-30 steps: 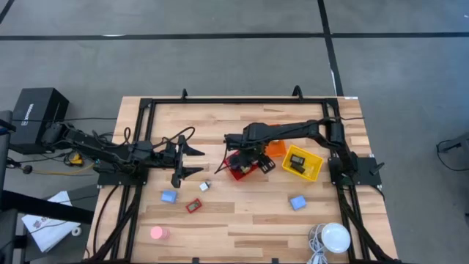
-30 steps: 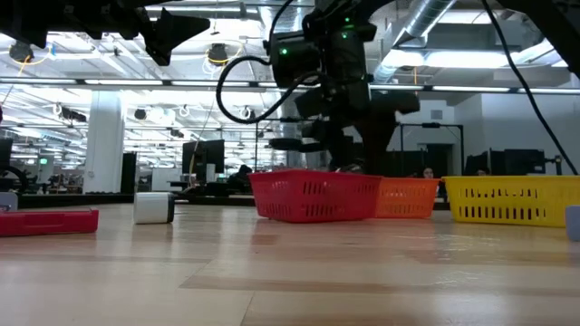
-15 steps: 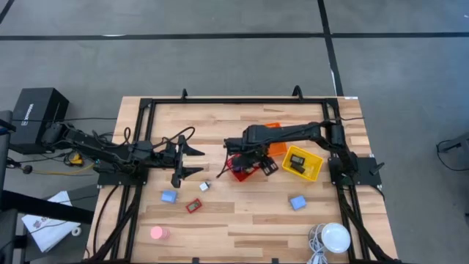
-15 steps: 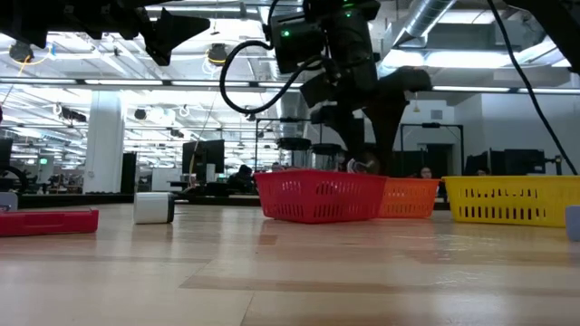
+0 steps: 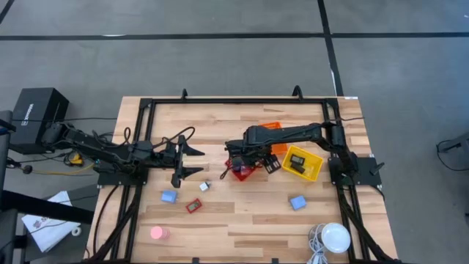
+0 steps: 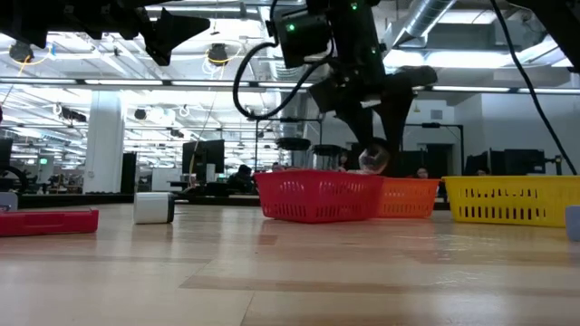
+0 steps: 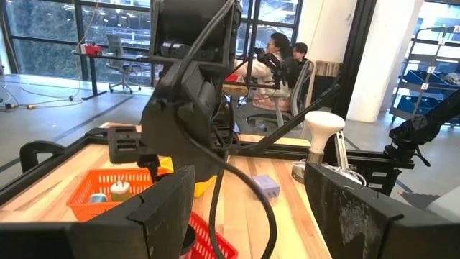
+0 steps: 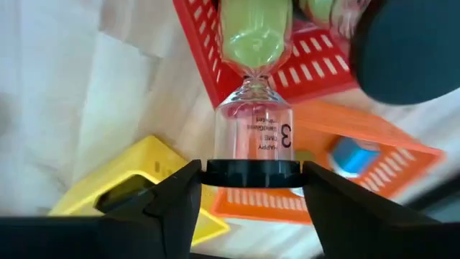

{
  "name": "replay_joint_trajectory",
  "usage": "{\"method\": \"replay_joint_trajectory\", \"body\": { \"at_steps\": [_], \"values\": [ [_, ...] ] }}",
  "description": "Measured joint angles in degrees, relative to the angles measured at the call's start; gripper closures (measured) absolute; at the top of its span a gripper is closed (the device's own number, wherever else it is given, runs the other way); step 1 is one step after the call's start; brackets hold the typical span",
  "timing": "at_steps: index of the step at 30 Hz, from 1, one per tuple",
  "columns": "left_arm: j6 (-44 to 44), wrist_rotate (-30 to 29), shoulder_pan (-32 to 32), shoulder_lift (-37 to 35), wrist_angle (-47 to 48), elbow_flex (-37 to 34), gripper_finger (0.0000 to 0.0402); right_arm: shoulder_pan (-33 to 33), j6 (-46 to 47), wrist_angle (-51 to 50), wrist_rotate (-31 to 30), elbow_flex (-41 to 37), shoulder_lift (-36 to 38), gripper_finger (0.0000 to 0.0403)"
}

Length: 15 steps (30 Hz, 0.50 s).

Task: Pick & Place Office items
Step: Adjust the green hourglass inside the red bin

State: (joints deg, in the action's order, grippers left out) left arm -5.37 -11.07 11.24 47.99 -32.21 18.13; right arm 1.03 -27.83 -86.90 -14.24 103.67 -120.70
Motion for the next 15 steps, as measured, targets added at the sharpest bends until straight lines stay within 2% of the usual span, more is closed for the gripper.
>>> {"method": "replay_joint_trajectory", "body": {
  "at_steps": [6,10,15],
  "values": [
    [0.0,0.0,0.0,0.0,0.0,0.0,0.0143,-1.3,0.0,-0.6,-1.2,3.0,0.0,0.0191],
    [0.0,0.0,0.0,0.0,0.0,0.0,0.0143,-2.8,-0.6,-0.8,-6.0,3.0,0.0,0.0207],
    [0.0,0.0,0.0,0.0,0.0,0.0,0.0143,-4.5,-1.3,0.7,-6.9,3.0,0.0,0.0183]
  ]
}}
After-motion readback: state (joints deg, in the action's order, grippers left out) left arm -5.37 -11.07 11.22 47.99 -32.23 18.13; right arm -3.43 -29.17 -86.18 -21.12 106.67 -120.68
